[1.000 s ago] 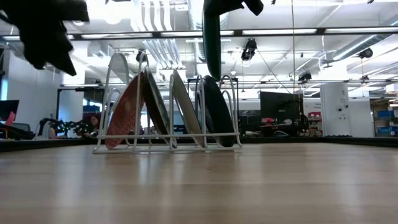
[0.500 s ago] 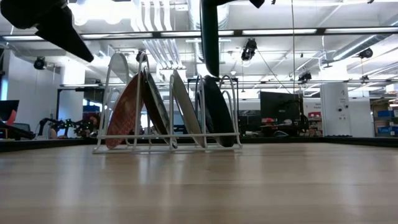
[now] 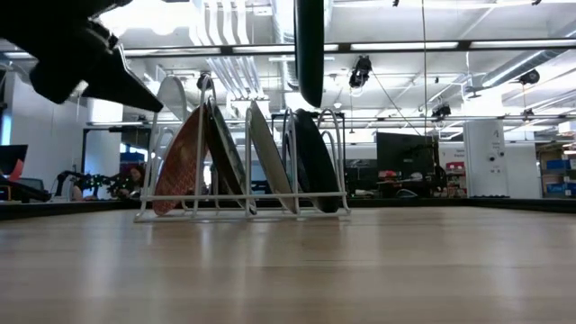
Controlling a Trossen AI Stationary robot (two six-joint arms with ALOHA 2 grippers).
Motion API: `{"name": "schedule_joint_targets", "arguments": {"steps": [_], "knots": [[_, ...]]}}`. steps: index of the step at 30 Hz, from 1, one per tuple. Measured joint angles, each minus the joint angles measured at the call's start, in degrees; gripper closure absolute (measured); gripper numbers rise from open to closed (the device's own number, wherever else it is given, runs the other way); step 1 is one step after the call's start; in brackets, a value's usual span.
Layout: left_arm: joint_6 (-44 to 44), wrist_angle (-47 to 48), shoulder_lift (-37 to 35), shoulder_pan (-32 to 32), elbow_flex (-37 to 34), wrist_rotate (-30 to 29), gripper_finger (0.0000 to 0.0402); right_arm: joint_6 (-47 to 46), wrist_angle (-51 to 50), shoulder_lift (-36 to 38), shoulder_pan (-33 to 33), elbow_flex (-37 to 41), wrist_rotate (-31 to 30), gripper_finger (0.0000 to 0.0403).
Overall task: Sort dishes
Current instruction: Remove the dark green plate from the dish rack
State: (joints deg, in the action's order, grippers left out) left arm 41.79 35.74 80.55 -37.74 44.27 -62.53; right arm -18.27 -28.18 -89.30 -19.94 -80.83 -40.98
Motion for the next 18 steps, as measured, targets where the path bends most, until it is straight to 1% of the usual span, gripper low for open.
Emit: {"name": "schedule_joint_targets", "arguments": {"steps": [2, 6, 12, 18], "knots": [[0.73, -1.09, 0.00, 0.96, -1.33, -0.67, 0.0401, -1.29, 0.11, 0.00, -0.41, 0.79, -1.03, 0.0403], [-0.11, -4.47, 0.13, 2.78, -3.05, -1.59, 0.0401, -3.98, 0.17, -0.02, -0.59, 2.19, -1.10, 0.0403], [-1.24, -7.61, 1.33, 4.81, -4.72, 0.33, 0.0401, -4.02, 3.17, -0.02, -0.59, 3.65, -1.15, 0.0403], [-1.24, -9.35, 4.03, 5.80, -4.63, -0.42, 0.0401, -3.77, 3.53, -0.04, -0.57, 3.86, -1.17, 0.0403]]}}
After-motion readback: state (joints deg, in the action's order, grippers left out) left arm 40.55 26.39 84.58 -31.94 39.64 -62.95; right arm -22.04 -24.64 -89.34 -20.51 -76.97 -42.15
